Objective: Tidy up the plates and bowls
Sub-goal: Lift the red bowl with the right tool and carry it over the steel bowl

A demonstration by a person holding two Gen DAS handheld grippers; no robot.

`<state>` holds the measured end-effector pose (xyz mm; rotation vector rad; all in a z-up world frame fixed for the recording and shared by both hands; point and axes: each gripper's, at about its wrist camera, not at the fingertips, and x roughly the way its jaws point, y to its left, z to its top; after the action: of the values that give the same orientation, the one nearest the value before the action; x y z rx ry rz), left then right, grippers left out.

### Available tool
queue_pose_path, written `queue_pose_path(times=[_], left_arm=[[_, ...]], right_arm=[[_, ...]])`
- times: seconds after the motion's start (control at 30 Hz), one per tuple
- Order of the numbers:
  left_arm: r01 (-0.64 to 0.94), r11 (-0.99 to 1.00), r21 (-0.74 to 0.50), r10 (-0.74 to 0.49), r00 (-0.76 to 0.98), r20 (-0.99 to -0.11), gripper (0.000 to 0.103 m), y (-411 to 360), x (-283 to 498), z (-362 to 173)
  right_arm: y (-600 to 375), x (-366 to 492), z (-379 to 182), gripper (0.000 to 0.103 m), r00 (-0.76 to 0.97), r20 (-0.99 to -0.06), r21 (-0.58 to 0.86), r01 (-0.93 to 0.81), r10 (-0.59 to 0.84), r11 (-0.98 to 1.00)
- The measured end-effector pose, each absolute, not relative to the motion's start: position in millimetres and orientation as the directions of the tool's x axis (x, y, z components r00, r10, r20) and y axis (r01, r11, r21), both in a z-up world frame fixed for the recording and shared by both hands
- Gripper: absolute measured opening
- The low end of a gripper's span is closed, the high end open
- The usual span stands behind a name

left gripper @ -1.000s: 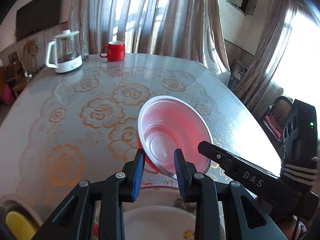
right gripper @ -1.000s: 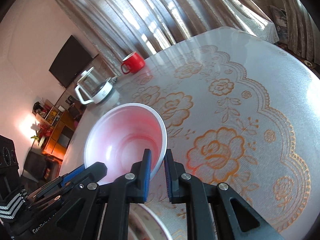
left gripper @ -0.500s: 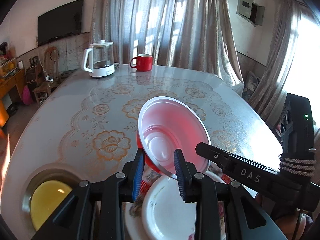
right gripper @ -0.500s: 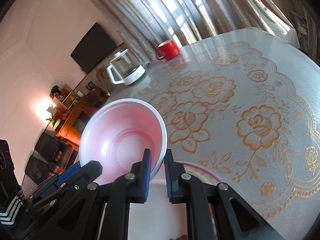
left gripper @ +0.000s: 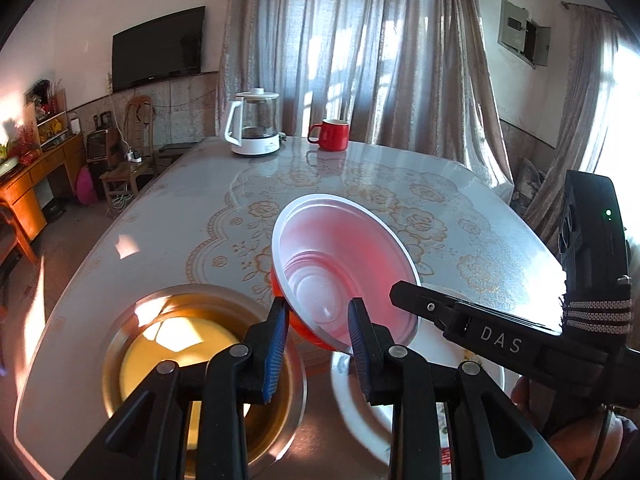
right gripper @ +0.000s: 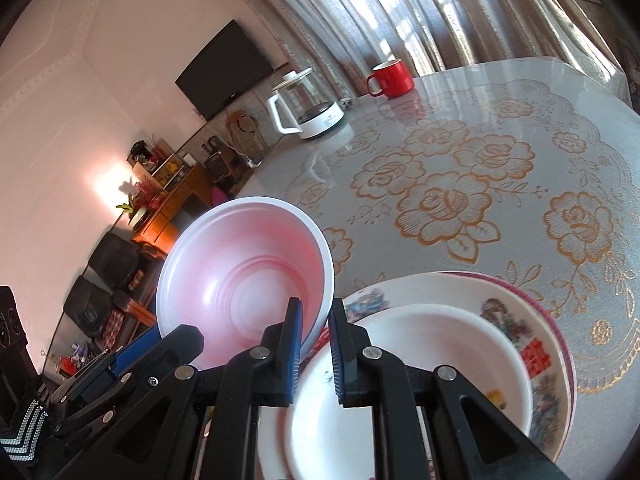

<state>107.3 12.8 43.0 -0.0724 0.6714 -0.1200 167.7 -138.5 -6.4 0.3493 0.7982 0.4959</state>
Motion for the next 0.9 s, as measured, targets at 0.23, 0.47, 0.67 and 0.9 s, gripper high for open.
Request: queue_pose_path(times=[0.23,0.47,0.67,0.9], left_arm=[[0.05,0.992,-0.115,-0.11,0.781,-0.614,0.03,32.7,95.3,38.9],[0.019,0.991,-0.136,-0.1,0.779,-0.619,0.03,51.0,83.9,32.9],[-0.008,0.983,-0.183,-0.109,0.775,-0.622,0.031,76.4,70.3,26.4],[-0.064,0.973,-0.22,-0.092,0.77,-0.632,0.031,109.9,54.2,16.2]], right_arm=[[-113.7,160.1,-5.7,0.012,0.573,-0.6,0.457,-0.326,0.558,0.827],[-93.2,153.0,-2.1,0.012,0.559,-0.606,0.438,-0.359,0.566,0.824],[-69.6,150.5,-0.3,0.012,0.531,-0.614,0.425,-0.4,0.584,0.812],[-38.3,145.7,-3.4,0.012,0.481,-0.628,0.418,-0.454,0.612,0.787]])
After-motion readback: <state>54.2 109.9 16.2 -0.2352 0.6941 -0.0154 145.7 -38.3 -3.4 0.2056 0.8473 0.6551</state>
